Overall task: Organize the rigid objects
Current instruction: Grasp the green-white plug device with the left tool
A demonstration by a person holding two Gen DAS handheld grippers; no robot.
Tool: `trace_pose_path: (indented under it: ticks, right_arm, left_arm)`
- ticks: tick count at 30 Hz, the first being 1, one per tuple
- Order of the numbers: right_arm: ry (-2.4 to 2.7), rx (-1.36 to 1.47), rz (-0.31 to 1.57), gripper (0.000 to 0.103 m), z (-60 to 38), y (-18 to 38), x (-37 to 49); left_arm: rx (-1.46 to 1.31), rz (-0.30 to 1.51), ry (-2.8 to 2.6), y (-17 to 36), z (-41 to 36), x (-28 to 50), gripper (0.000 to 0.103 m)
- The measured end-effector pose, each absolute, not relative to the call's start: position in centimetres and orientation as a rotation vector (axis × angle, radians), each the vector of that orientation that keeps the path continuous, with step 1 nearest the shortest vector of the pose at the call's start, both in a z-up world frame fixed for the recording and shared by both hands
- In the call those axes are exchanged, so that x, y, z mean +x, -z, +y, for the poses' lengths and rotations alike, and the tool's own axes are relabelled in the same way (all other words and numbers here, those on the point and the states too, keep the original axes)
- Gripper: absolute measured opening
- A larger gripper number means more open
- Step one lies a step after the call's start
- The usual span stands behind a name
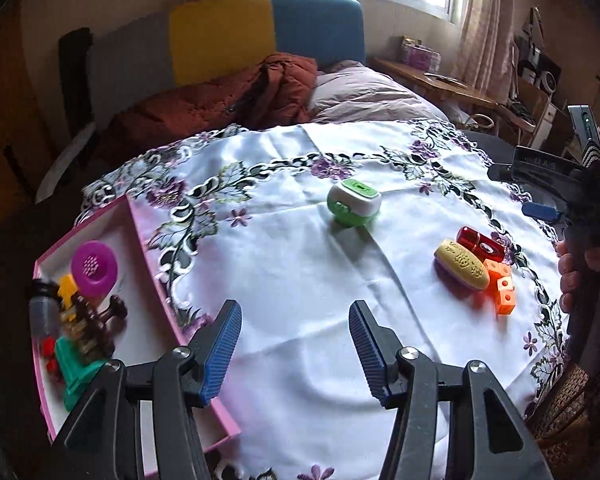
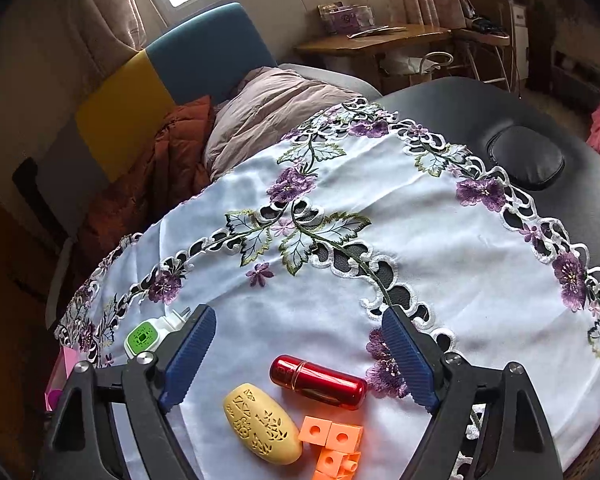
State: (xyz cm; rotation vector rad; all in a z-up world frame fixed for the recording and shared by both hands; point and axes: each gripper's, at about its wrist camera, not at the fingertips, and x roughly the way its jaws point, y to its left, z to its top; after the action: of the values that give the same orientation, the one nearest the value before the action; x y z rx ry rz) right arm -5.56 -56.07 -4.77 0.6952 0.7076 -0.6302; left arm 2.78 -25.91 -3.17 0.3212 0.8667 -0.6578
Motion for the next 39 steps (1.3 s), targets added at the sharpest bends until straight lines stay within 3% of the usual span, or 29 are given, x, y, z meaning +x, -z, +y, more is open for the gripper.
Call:
trace_pose_path:
  ticks: [2,13,27,29,30,39]
  right_arm:
    - [0.628,0.711,0.713,0.086,-56.3,4.9,-5.6]
    - [0.616,0.747,0.722,0.087,-56.7,5.2,-5.5]
    - [0.615,0.805,0.717,0.088,-57.5,5.5,-5.7]
    - [0.616,0.807,0.72,0.088,-57.5,5.6,-5.6]
    - [0.62,0.805,0.72,0.088,-57.5,5.6,-5.7]
    - [0.642,0.837,0.688,0.088,-58.2,5.6,-6.4]
  left_arm:
    - [0.358,0.862,0.69,3.2,-27.6,3.4,0.064]
    - [0.508,0.897,0.847,4.3,-36.8,8.8,0.08]
    - [0.767,0.933,0.919,8.7,-43.6,12.3,0.084]
    - [0.731,0.97,0.918,9.4,-43.9,12.9,0.06]
    - [0.696,0.986,0.904,9.7,-43.8,13.2,0.053]
    - [0.496,0.997,0.863,8.6,-38.9,11.3,0.052]
